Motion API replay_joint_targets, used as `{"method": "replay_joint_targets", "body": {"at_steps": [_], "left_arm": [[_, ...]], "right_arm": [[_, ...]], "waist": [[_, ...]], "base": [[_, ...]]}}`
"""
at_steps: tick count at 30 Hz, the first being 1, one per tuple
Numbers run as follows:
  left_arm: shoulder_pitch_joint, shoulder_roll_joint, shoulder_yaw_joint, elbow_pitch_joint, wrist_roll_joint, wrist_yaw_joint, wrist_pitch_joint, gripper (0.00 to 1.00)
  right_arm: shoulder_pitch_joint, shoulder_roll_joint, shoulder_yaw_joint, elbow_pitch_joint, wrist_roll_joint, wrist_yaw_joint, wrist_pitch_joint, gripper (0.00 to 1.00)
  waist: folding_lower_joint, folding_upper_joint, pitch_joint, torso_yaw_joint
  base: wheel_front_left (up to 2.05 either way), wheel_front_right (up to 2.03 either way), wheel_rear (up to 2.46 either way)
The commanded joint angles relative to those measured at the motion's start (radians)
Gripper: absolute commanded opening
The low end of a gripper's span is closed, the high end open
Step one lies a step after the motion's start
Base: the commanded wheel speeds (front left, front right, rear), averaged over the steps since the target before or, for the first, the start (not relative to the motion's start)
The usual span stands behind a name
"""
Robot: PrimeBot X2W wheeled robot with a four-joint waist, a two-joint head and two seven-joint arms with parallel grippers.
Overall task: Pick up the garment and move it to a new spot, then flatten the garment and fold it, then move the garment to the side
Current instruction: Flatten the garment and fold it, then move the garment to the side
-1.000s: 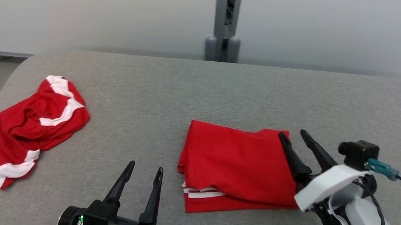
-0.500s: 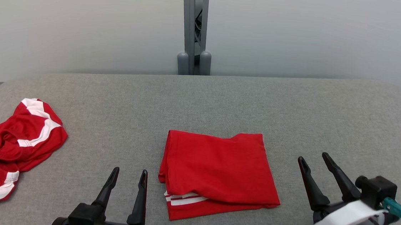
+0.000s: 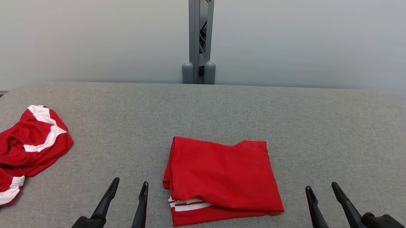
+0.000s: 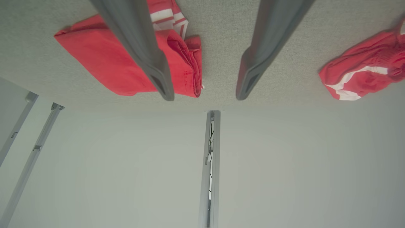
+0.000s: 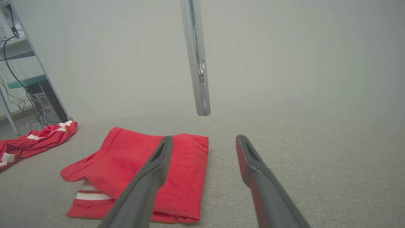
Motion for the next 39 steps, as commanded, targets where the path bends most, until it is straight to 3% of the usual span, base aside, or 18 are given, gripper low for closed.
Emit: {"method": "replay_joint_targets", "body": {"at_steps": [1,25,31,35,39], "left_arm": [[0.016,0.004,0.007,-0.007,0.012,-0.002,-0.004,1.00],[0.027,0.004,0.012,-0.007,0.020,-0.011,-0.004,1.00],[0.011,0.004,0.000,-0.002,0.023,-0.011,-0.004,1.00],[-0.003,0.004,-0.007,0.002,0.023,-0.015,-0.004,1.00],[-0.016,0.004,-0.019,-0.002,0.024,-0.017,-0.004,1.00]], "right_arm": [[0.018,0.002,-0.015,-0.015,-0.013,0.000,-0.005,1.00],[0.035,0.012,-0.012,-0.017,-0.007,0.000,-0.005,1.00],[-0.028,0.012,0.023,0.093,0.132,0.000,-0.005,1.00],[-0.113,-0.026,0.079,0.188,0.235,0.000,-0.004,1.00],[-0.202,-0.056,0.123,0.287,0.268,0.000,-0.004,1.00]], "waist": [[0.0000,-0.0001,-0.002,0.001],[0.0000,-0.0001,-0.005,0.012],[0.0000,-0.0001,0.015,0.037],[0.0000,-0.0001,0.036,0.064],[0.0000,-0.0001,0.064,0.095]], "base": [[0.00,0.00,0.00],[0.00,0.00,0.00],[0.00,0.00,0.00],[0.00,0.00,0.00],[0.00,0.00,0.00]]}}
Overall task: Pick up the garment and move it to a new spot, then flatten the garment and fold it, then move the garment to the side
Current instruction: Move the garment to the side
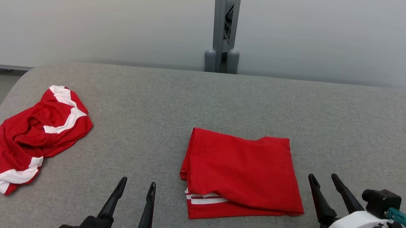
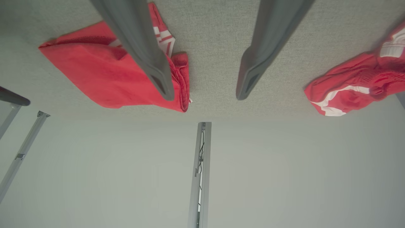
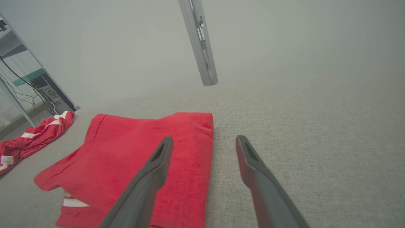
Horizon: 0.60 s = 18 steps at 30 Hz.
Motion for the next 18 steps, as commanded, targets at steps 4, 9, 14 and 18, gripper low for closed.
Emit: {"method": "replay_joint_targets", "body": {"at_steps": [4,9,14,18], "left_arm": [[-0.041,0.004,-0.010,-0.008,0.005,-0.003,-0.004,1.00],[-0.069,0.004,-0.029,-0.006,0.003,0.001,-0.004,1.00],[-0.088,0.004,-0.042,-0.007,-0.005,0.007,-0.004,1.00],[-0.103,0.004,-0.050,-0.009,-0.007,0.011,-0.004,1.00]], "right_arm": [[-0.096,-0.016,0.038,0.107,0.015,0.000,0.006,1.00],[-0.185,-0.015,0.071,0.247,0.016,0.000,0.024,1.00],[-0.248,0.000,0.097,0.361,0.022,0.000,0.045,1.00],[-0.280,0.018,0.123,0.424,0.034,0.000,0.072,1.00]], "waist": [[0.0000,-0.0001,0.059,0.047],[0.0000,-0.0001,0.096,0.079],[0.0000,-0.0001,0.121,0.101],[0.0000,-0.0001,0.139,0.111]], "base": [[0.00,0.00,0.00],[0.00,0.00,0.00],[0.00,0.00,0.00],[0.00,0.00,0.00]]}}
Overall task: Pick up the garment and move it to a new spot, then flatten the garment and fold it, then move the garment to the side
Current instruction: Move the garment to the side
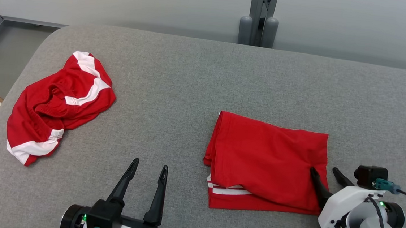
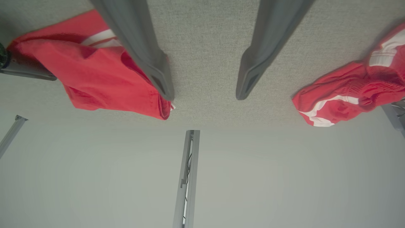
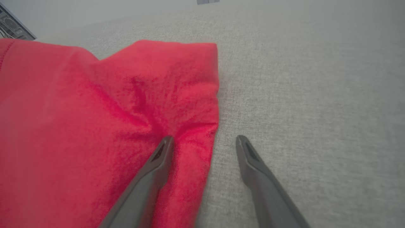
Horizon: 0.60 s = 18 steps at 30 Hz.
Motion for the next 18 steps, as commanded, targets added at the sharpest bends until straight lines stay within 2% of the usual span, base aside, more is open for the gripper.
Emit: {"method": "replay_joint_targets", "body": {"at_steps": [1,4,5,6,7,18], "left_arm": [[-0.020,0.004,-0.001,-0.002,-0.004,0.005,-0.004,1.00],[-0.030,0.004,-0.006,-0.001,-0.006,0.008,-0.004,1.00],[-0.031,0.004,-0.007,-0.001,-0.007,0.010,-0.004,1.00],[-0.031,0.004,-0.008,0.000,-0.008,0.012,-0.004,1.00],[-0.031,0.004,-0.007,0.000,-0.009,0.014,-0.004,1.00],[-0.013,0.004,0.002,0.000,0.007,0.005,-0.004,1.00]], "right_arm": [[-0.010,0.002,0.011,0.020,0.010,0.000,0.016,1.00],[-0.020,0.012,0.027,0.054,0.026,0.000,0.035,1.00],[-0.023,0.014,0.034,0.060,0.030,0.000,0.034,0.50],[-0.025,0.015,0.041,0.062,0.033,0.000,0.029,0.20],[-0.026,0.015,0.048,0.063,0.039,0.000,0.023,0.00],[-0.047,-0.027,0.073,-0.008,0.016,0.000,-0.064,0.00]], "waist": [[0.0000,0.0000,0.010,0.007],[0.0000,0.0000,0.017,0.011],[0.0000,0.0000,0.018,0.012],[0.0000,0.0000,0.017,0.013],[0.0000,0.0000,0.016,0.012],[0.0000,0.0000,-0.011,-0.033]], "base": [[0.00,0.00,0.00],[0.00,0.00,0.00],[0.00,0.00,0.00],[0.00,0.00,0.00],[0.00,0.00,0.00],[0.00,0.00,0.00]]}}
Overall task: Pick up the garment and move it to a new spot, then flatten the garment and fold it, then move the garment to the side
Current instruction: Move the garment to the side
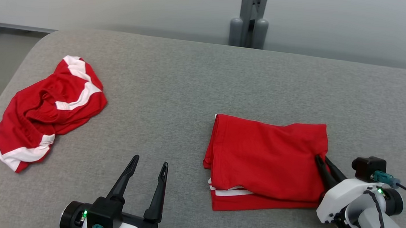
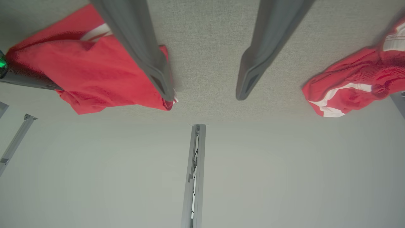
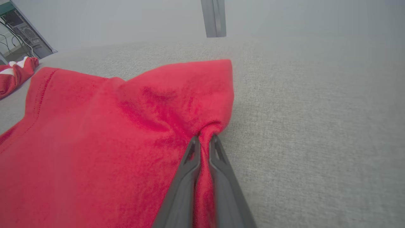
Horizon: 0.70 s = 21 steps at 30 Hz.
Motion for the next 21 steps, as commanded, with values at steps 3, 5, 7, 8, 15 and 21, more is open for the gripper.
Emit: {"method": "replay_joint_targets", "body": {"at_steps": [3,5,7,8,15,21], "left_arm": [[0.004,0.004,0.005,-0.006,0.015,-0.010,-0.004,1.00],[-0.001,0.004,0.004,-0.007,0.022,-0.016,-0.004,1.00],[-0.005,0.004,0.006,-0.010,0.026,-0.017,-0.004,1.00],[-0.008,0.004,0.007,-0.011,0.030,-0.017,-0.004,1.00],[-0.033,0.004,0.002,-0.012,0.043,-0.032,-0.004,1.00],[-0.049,0.004,0.001,-0.014,0.059,-0.041,-0.004,1.00]], "right_arm": [[-0.021,-0.023,-0.025,-0.050,-0.040,-0.001,-0.014,0.00],[-0.020,-0.029,-0.057,-0.092,-0.076,-0.001,-0.012,0.00],[-0.005,-0.024,-0.094,-0.129,-0.111,-0.001,-0.012,0.00],[0.001,-0.022,-0.116,-0.148,-0.132,-0.001,-0.012,0.00],[0.048,0.013,-0.250,-0.240,-0.256,-0.001,-0.012,0.00],[0.053,0.041,-0.325,-0.273,-0.316,-0.001,-0.012,0.00]], "waist": [[0.0000,0.0000,-0.007,-0.037],[0.0000,0.0000,-0.006,-0.054],[0.0000,0.0000,-0.004,-0.075],[0.0000,0.0000,-0.002,-0.085],[0.0000,0.0000,0.009,-0.177],[0.0000,0.0000,0.026,-0.257]], "base": [[0.00,0.00,0.00],[0.00,0.00,0.00],[0.00,0.00,0.00],[0.00,0.00,0.00],[0.00,0.00,0.00],[0.00,0.00,0.00]]}}
